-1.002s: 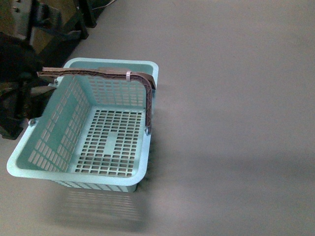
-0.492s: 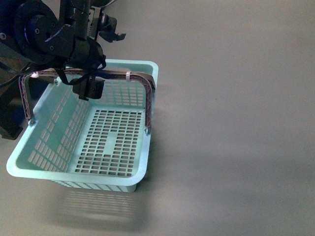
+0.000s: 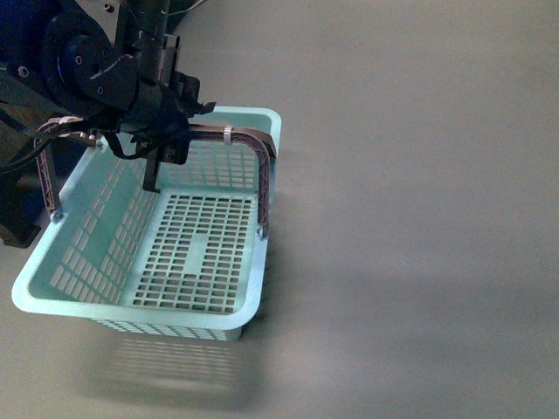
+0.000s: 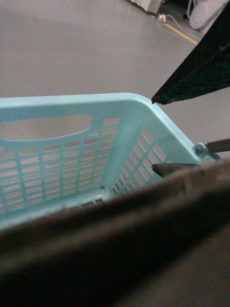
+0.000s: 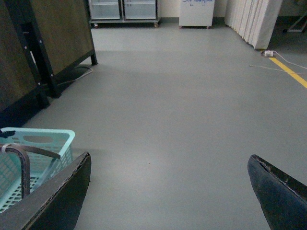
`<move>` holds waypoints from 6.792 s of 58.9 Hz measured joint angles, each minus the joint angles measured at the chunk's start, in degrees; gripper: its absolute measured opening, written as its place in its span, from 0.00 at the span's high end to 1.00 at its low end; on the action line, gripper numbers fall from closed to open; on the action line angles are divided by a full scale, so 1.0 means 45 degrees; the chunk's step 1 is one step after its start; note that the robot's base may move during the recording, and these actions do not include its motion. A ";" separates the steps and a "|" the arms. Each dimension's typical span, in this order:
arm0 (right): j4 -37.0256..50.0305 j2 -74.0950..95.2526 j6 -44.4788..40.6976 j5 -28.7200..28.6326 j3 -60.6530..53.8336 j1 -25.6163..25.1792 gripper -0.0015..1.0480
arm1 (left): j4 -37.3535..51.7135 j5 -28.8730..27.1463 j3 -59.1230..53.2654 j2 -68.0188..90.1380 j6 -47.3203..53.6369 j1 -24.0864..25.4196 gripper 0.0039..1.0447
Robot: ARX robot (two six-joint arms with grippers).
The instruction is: Pick lemon and mango into basket
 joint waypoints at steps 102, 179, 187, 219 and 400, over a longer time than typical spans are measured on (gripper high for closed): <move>0.0000 0.0000 0.0005 0.0000 0.0000 0.0000 0.08 | -0.6596 0.1545 -0.6159 -1.8472 0.0670 0.2035 0.73; 0.0000 0.0000 0.0005 0.0005 0.0000 0.0000 0.08 | -0.6606 0.1540 -0.6135 -1.8447 0.0670 0.2035 0.73; 0.0000 0.0000 0.0005 -0.0005 0.0000 -0.0005 0.08 | -0.6606 0.1549 -0.6135 -1.8447 0.0675 0.2035 0.73; 0.0000 0.0000 0.0000 -0.0005 0.0000 0.0000 0.08 | -0.6606 0.1549 -0.6135 -1.8447 0.0675 0.2035 0.73; 0.0000 0.0005 0.0000 -0.0010 0.0000 0.0000 0.08 | -0.6606 0.1554 -0.6086 -1.8433 0.0670 0.2011 0.73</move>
